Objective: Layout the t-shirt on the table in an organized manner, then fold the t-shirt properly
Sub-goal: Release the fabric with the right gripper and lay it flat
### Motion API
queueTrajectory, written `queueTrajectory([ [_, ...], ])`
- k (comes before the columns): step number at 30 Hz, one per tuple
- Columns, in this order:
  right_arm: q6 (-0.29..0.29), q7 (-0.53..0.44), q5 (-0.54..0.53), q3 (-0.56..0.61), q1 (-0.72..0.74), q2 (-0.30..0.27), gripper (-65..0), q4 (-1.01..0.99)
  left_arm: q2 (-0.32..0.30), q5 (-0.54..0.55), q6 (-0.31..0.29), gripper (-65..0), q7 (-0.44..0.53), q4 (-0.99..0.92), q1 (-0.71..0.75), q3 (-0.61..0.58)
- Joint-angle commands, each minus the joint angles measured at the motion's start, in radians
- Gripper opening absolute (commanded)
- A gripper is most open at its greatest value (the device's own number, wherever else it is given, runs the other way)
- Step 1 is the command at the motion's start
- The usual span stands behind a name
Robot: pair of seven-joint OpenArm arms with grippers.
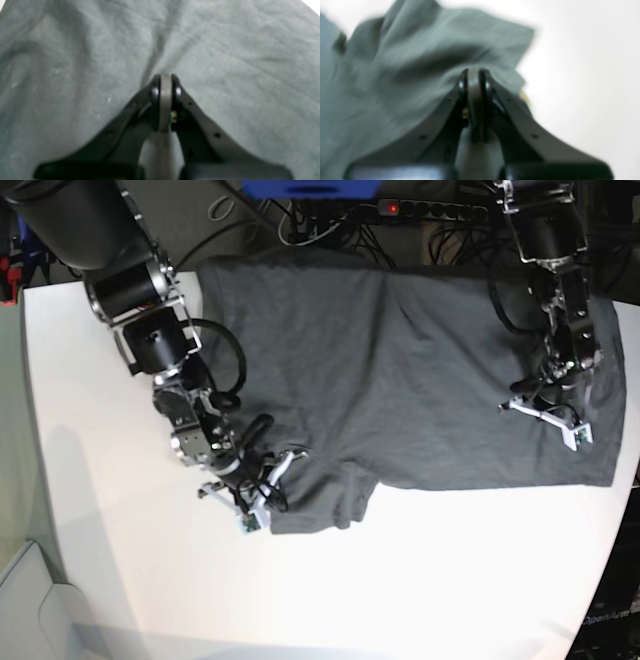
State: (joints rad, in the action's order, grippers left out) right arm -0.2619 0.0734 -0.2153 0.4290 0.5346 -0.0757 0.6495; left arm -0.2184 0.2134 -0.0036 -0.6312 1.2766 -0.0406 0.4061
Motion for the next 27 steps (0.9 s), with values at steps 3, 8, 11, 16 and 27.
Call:
queueTrajectory([
  [3, 0.082, -0.109, -0.003, -0.003, 0.060, -0.003, -64.3, -0.089, -0.013, 0.001, 0.000, -64.9, 0.018, 0.019, -0.014, 0.004],
  [8, 0.385, -0.300, -0.005, -0.003, 0.080, -0.036, -64.3, -0.138, -0.013, -0.001, 0.000, -64.9, 0.018, 0.019, -0.014, 0.004],
  [11, 0.407, -0.360, -0.005, -0.003, 0.065, -0.052, -64.0, -0.095, -0.014, -0.001, 0.000, -64.9, 0.018, 0.018, -0.014, 0.004],
  [16, 0.405, -0.337, -0.005, -0.002, 0.008, -0.065, -64.2, 0.037, -0.013, -0.001, 0.000, -64.9, 0.018, 0.021, -0.015, 0.004],
  [27, 0.152, 0.179, -0.011, -0.006, -0.229, -0.083, -64.4, 0.651, -0.011, 0.007, 0.000, -64.9, 0.017, 0.034, -0.049, -0.002],
])
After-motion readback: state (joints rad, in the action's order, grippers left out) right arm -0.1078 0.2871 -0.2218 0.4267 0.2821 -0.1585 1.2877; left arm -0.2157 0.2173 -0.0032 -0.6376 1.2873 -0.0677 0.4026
